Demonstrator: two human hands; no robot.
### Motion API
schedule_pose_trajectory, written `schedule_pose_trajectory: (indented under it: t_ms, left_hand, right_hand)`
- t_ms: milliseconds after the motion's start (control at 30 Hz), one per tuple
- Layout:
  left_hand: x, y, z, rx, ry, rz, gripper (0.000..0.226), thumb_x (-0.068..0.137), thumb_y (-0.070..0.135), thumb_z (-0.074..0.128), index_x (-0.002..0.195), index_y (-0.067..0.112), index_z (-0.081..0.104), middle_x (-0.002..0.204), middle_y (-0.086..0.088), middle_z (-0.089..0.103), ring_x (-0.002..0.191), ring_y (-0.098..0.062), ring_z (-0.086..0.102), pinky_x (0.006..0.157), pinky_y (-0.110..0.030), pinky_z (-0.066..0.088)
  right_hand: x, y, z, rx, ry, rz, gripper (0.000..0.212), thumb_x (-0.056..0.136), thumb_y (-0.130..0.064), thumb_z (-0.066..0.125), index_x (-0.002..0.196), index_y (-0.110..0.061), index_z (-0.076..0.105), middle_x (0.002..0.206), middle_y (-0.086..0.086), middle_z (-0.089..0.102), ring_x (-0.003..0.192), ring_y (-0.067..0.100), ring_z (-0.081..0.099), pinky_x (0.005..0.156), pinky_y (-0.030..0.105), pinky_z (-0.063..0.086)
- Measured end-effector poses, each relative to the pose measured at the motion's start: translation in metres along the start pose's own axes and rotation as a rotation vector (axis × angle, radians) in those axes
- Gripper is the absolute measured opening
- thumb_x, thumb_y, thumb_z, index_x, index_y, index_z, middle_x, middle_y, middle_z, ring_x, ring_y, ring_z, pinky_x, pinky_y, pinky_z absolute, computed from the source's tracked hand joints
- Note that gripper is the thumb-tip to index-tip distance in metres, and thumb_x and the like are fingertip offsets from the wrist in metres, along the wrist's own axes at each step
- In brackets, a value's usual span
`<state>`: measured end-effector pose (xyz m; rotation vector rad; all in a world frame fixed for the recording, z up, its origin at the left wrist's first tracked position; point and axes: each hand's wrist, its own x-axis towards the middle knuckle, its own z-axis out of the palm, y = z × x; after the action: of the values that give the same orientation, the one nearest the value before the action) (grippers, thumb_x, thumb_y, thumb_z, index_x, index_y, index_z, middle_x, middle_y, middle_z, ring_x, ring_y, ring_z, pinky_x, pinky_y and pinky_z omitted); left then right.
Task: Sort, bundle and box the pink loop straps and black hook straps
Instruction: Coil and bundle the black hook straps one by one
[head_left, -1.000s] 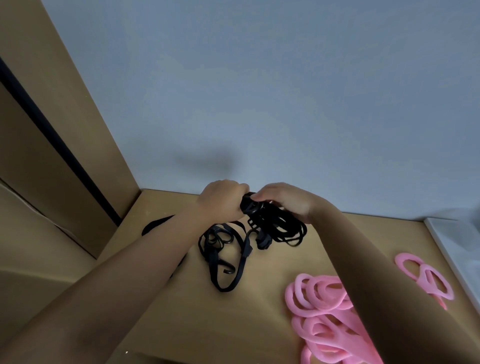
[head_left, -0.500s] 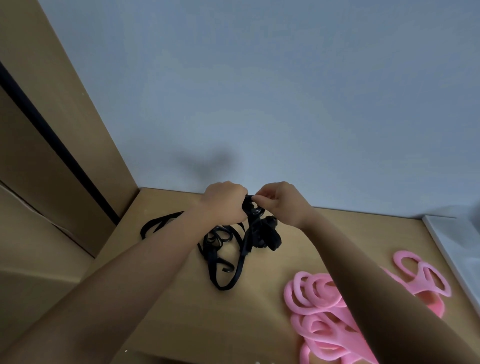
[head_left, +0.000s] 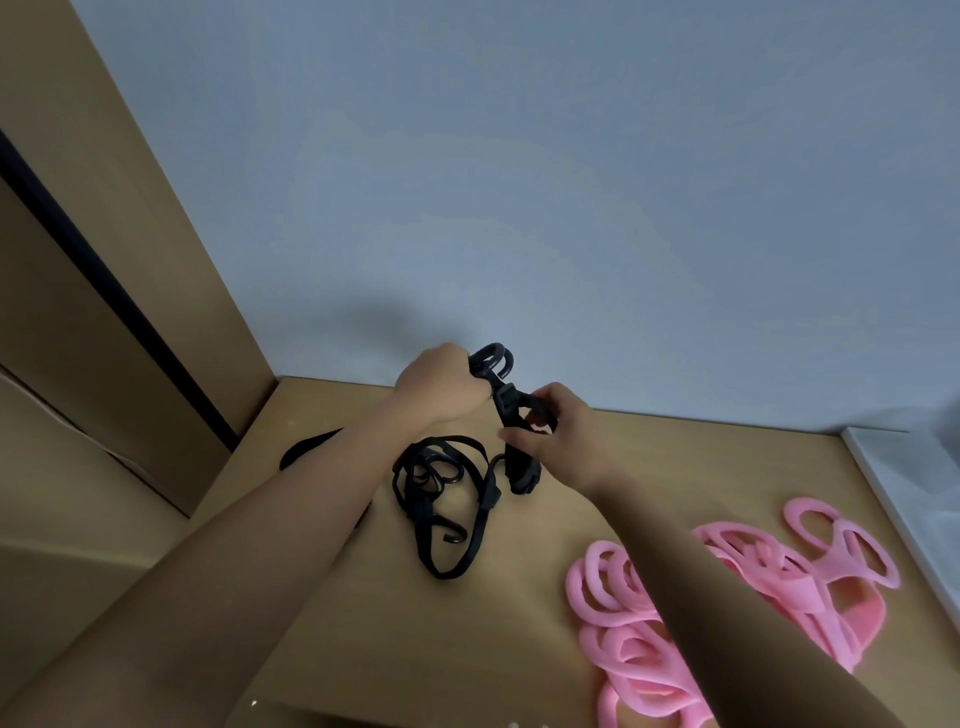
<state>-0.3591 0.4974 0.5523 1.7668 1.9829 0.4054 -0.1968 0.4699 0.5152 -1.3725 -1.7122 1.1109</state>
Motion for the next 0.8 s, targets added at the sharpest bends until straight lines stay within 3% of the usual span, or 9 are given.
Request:
schedule_pose_trajectory:
  t_ms: [133,233,300,367,467,567,633,700,800]
  left_hand:
    - [-0.001,0.001,-0.001,-0.281,-0.07,-0.14,0.015,0.075,0.007,0.052,0.06,0.009,0.048,0.05,-0.004,0.049,0.045,-0.02,0.048,0.049,-0.023,0.038]
    - [-0.003,-0.005,-0.005,-0.464,-0.137,-0.238,0.014,0.077,0.004,0.054,0.064,0.007,0.052,0.053,-0.005,0.049,0.042,-0.018,0.045,0.046,-0.021,0.035]
    - [-0.005,-0.009,-0.007,-0.496,-0.187,-0.292,0.012,0.08,0.008,0.058,0.069,0.007,0.054,0.059,-0.005,0.052,0.047,-0.017,0.05,0.048,-0.022,0.04]
    - [-0.007,-0.011,-0.009,-0.536,-0.256,-0.338,0.009,0.082,0.011,0.06,0.076,0.007,0.055,0.064,-0.004,0.054,0.052,-0.015,0.052,0.05,-0.024,0.046]
    - [-0.007,-0.012,-0.015,-0.663,-0.336,-0.355,0.008,0.084,0.011,0.056,0.077,0.009,0.054,0.063,-0.002,0.053,0.048,-0.012,0.051,0.047,-0.022,0.047]
    - [-0.006,-0.016,-0.022,-0.692,-0.369,-0.368,0.012,0.084,0.011,0.054,0.072,0.011,0.053,0.058,0.001,0.052,0.045,-0.011,0.049,0.047,-0.021,0.045]
    - [-0.005,-0.013,-0.024,-0.686,-0.391,-0.379,0.013,0.085,0.011,0.052,0.072,0.013,0.052,0.057,0.001,0.051,0.044,-0.01,0.048,0.049,-0.022,0.045]
    - [-0.005,-0.008,-0.024,-0.693,-0.389,-0.383,0.01,0.085,0.011,0.052,0.075,0.014,0.052,0.059,0.002,0.052,0.043,-0.01,0.048,0.053,-0.023,0.045]
    - [-0.004,-0.002,-0.026,-0.708,-0.356,-0.386,0.01,0.084,0.011,0.052,0.075,0.014,0.052,0.059,0.002,0.052,0.044,-0.01,0.048,0.055,-0.024,0.046]
  right_hand:
    - [0.002,-0.003,0.002,0.035,0.057,0.041,0.022,0.078,-0.015,0.072,0.085,-0.011,0.052,0.079,-0.001,0.053,0.063,0.008,0.051,0.056,0.015,0.042]
    - [0.003,-0.005,-0.007,0.512,0.041,0.129,0.02,0.082,-0.008,0.066,0.067,-0.01,0.054,0.061,0.0,0.058,0.057,0.013,0.056,0.057,0.025,0.043]
    - [0.005,-0.008,-0.018,0.918,-0.01,0.134,0.027,0.081,-0.013,0.061,0.054,-0.013,0.058,0.057,-0.002,0.058,0.069,0.015,0.059,0.074,0.029,0.046]
    - [0.007,-0.007,-0.025,1.043,-0.075,0.104,0.032,0.078,-0.023,0.058,0.047,-0.016,0.059,0.057,-0.002,0.056,0.085,0.017,0.061,0.091,0.033,0.045]
    - [0.008,0.002,-0.03,0.818,-0.146,0.022,0.034,0.083,-0.022,0.061,0.049,-0.017,0.059,0.06,0.001,0.058,0.083,0.018,0.062,0.089,0.033,0.047]
    - [0.007,0.01,-0.03,0.15,-0.177,-0.075,0.026,0.08,-0.03,0.068,0.06,-0.018,0.055,0.066,0.005,0.059,0.074,0.023,0.055,0.078,0.038,0.042]
    - [0.007,0.012,-0.026,-0.247,-0.123,-0.117,0.033,0.072,-0.039,0.075,0.065,-0.022,0.048,0.071,-0.001,0.054,0.083,0.02,0.048,0.078,0.034,0.037]
    - [0.004,0.008,-0.018,-0.366,-0.071,-0.128,0.04,0.069,-0.041,0.079,0.071,-0.017,0.047,0.073,-0.007,0.046,0.087,0.018,0.039,0.077,0.03,0.03]
    - [0.004,0.009,-0.006,-0.354,-0.01,-0.123,0.038,0.072,-0.034,0.077,0.071,-0.009,0.048,0.069,-0.004,0.045,0.084,0.021,0.04,0.075,0.031,0.033]
